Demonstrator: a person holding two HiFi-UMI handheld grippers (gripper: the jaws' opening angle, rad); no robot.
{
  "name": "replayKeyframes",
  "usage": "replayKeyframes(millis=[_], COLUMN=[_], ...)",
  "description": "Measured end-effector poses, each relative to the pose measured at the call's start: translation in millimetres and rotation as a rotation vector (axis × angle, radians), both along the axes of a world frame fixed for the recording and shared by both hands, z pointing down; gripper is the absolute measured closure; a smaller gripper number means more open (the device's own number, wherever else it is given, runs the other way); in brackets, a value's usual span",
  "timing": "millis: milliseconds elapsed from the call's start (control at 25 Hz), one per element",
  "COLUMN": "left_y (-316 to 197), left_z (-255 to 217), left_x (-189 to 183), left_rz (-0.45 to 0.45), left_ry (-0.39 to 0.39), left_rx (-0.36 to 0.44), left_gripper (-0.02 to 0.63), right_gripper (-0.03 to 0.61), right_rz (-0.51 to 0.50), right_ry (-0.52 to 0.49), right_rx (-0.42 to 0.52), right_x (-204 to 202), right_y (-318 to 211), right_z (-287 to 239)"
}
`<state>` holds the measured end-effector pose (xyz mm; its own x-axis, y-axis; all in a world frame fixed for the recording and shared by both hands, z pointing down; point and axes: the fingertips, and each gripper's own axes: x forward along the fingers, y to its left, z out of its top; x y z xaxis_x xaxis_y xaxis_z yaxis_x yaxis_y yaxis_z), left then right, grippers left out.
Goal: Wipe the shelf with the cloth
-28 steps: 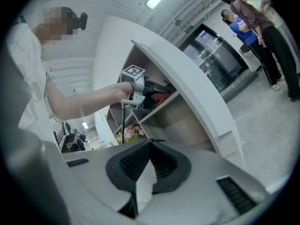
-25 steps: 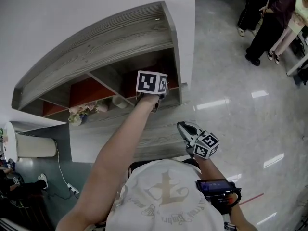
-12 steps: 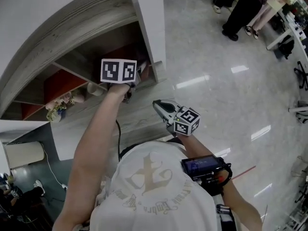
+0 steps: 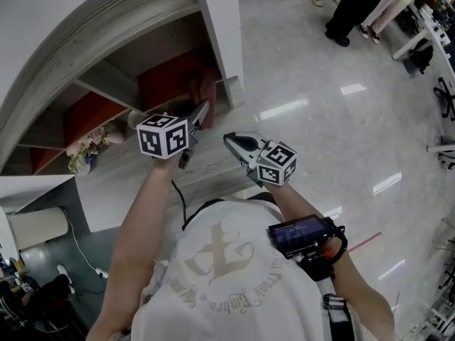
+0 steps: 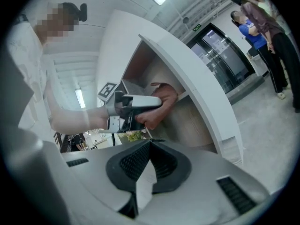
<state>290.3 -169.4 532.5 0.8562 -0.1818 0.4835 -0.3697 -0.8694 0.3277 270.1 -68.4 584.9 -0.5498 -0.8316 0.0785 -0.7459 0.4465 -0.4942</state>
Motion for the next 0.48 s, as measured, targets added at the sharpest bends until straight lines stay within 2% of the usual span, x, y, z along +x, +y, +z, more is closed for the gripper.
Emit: replayKeyframes(millis=[240,480], left_y=[17.1,20.5], left_z=[5.0,-1.2], left_x=[-61.6,-123.1], left_rz=[-0.112,-0.234], left_ry=[0.066,0.101], left_rx=[0.089,0.158], left_gripper=[0.548,0.548], right_gripper=[0.574,0.574], right_rz=[-0.022,-0.073], right_ry=[0.032,0.077], right_rx=[0.046,0.079], right_x=[-3.1,-19.5], right_y=[1.7,-4.8], right_z=[-16.3,-29.1])
